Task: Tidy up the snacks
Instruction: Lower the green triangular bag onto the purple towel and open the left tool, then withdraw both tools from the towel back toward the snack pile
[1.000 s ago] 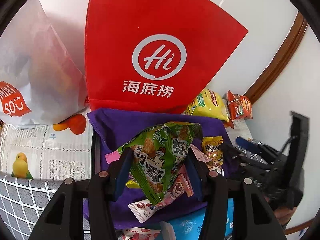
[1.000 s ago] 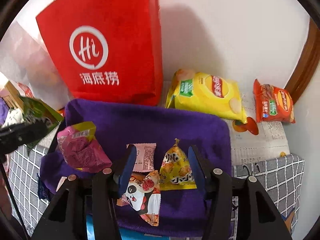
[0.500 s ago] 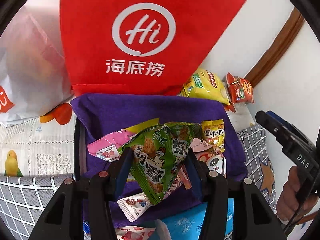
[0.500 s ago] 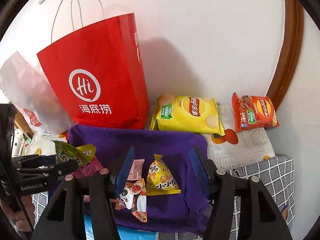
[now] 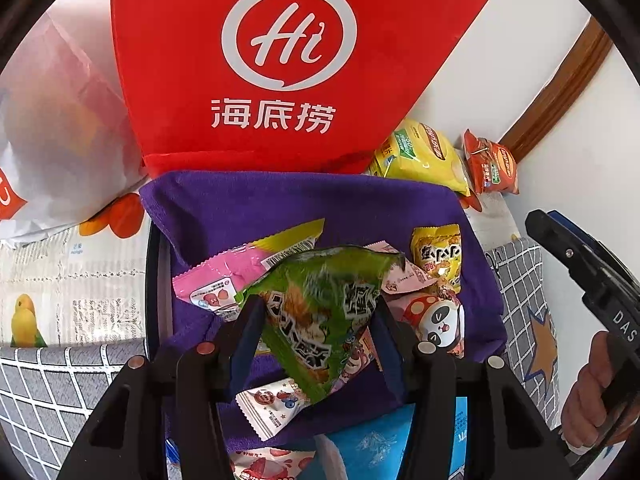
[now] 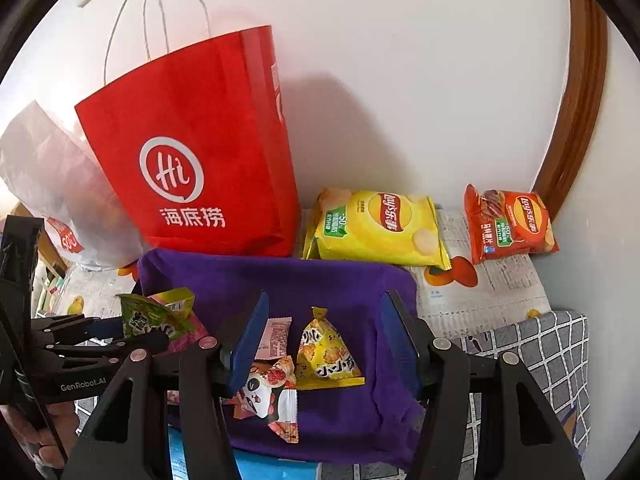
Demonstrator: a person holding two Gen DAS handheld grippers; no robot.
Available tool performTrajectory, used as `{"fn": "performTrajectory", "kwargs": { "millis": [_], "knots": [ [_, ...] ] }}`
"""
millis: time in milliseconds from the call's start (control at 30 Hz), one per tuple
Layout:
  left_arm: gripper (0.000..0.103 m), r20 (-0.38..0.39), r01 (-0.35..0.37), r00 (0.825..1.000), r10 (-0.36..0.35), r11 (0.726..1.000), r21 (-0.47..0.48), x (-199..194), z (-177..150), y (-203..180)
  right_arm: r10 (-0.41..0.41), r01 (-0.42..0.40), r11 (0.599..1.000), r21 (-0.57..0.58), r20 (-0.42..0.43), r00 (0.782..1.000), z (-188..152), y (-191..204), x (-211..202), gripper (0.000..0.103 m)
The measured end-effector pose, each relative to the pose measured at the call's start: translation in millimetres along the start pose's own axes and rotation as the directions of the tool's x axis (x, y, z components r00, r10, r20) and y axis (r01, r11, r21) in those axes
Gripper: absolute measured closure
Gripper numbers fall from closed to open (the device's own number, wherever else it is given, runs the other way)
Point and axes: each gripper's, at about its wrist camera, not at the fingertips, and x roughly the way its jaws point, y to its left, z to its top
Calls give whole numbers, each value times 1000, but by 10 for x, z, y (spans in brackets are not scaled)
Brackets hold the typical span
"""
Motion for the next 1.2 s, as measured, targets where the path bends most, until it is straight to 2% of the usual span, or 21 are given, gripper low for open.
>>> {"fn": "performTrajectory", "kwargs": {
  "millis": [133,333,567,900,1100,1200],
  "knots": [
    [51,-3,6,1000,-6,1000,-9,-17,12,25,5,-5,1000,-13,4,1000,-9,51,-15,45],
    [37,27,37,999,-37,999,-10,-137,33,19,11,-11,1000,-19,22,1000,-11,84,-76,45],
    [32,78,62,995,-62,998,-8,-320,47,6,17,-16,1000,-17,47,999,5,101,-179,45],
    [32,124,35,992,-35,999,2,-548,48,18,36,-35,999,-15,78,996,5,208,-313,44],
    [32,129,26,991,-27,1000,9,-678,20,3,96,-101,991,85,64,993,-174,113,-424,44],
    [32,135,51,989,-55,998,34,-803,-18,-47,85,-89,988,126,42,996,-352,66,-513,44]
  ]
}}
